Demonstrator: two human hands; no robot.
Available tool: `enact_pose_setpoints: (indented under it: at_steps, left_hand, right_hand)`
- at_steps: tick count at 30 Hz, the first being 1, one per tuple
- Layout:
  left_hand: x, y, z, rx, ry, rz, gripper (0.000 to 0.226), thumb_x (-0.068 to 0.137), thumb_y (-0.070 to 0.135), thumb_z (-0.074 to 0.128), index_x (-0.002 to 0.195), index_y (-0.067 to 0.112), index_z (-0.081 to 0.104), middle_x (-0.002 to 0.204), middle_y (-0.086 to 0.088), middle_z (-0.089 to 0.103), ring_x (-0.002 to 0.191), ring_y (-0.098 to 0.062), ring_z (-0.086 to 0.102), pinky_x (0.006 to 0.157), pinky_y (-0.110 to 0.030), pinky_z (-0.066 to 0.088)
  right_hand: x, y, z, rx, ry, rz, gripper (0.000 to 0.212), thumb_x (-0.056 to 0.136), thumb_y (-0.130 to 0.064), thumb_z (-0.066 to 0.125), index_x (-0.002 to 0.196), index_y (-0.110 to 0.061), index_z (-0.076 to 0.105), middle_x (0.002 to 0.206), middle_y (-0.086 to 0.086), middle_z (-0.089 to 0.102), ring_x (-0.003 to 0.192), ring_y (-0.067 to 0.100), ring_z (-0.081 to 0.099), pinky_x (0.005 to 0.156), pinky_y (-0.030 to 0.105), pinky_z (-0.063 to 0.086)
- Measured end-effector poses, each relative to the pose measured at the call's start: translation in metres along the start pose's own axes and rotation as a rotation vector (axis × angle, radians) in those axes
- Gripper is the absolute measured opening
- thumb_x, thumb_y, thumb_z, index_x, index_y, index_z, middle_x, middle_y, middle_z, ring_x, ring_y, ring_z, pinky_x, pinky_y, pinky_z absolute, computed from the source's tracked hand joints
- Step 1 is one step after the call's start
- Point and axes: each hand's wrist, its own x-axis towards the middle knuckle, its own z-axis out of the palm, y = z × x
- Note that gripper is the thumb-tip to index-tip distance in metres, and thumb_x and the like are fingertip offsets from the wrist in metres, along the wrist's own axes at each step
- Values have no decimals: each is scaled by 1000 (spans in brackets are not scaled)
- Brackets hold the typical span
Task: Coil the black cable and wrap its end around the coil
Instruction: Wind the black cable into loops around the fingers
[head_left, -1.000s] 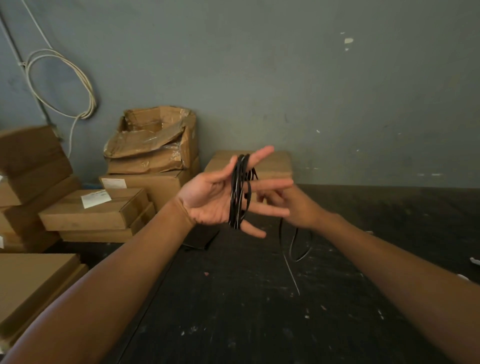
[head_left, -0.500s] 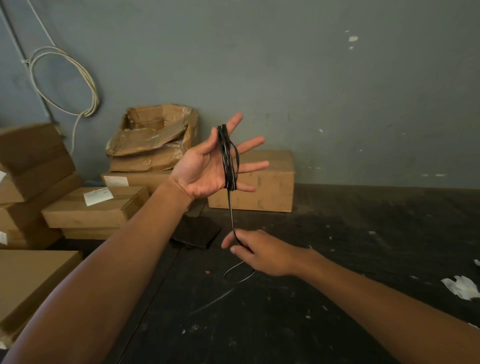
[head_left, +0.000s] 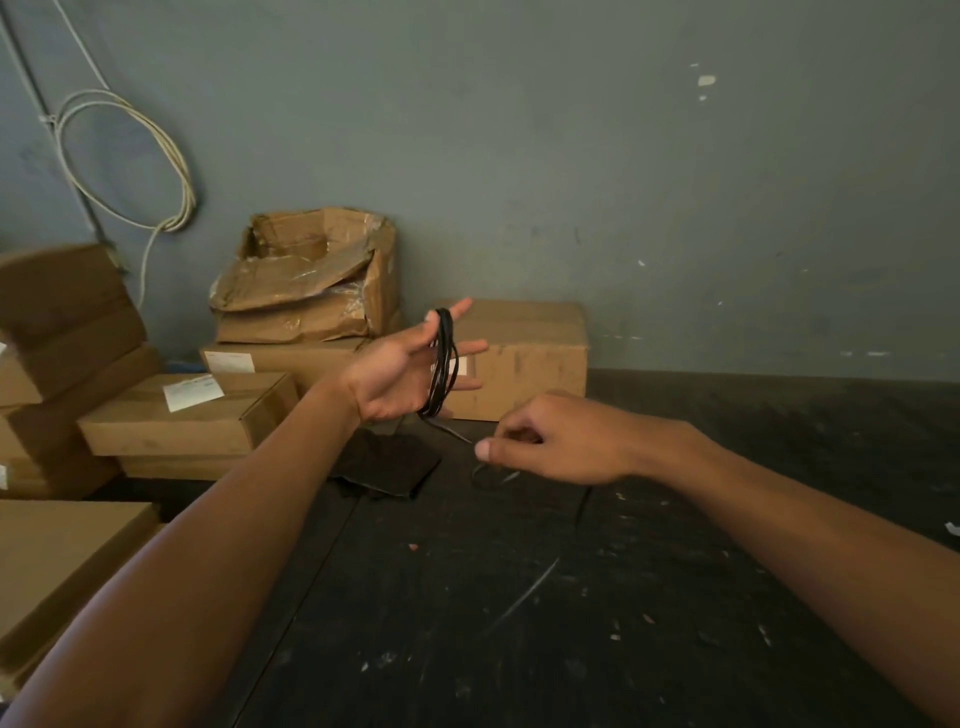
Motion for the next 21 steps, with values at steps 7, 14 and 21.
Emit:
enact_pose_setpoints:
  at_steps: [7,14,21]
  left_hand:
    - [-5,-33,-1,361,-2,-204,38,106,43,29,141,43,43,154,-6,41,133,-19,42,95,-30,43]
    - [-7,-46,5,238,-220,-252,44,92,61,44,135,55,49,148,6,47,128,-17,55,101,-41,50]
    - [-2,-52,-18,-336,130,-25,41,101,53,30,133,48,55,141,-4,59,124,-46,54,98,-80,24]
  right_hand:
    - [-8,5,-58,21,183,-14,27,90,-43,61,70,-26,67,48,-13,55,41,2,39,44,16,32]
    - [-6,13,-99,-132,511,1,29,91,-40,62,80,-16,74,63,2,63,49,5,46,52,28,38]
    - [-20,15,-98,227,474,-114,20,93,-23,63,92,-7,75,63,-25,67,66,-12,61,64,3,42]
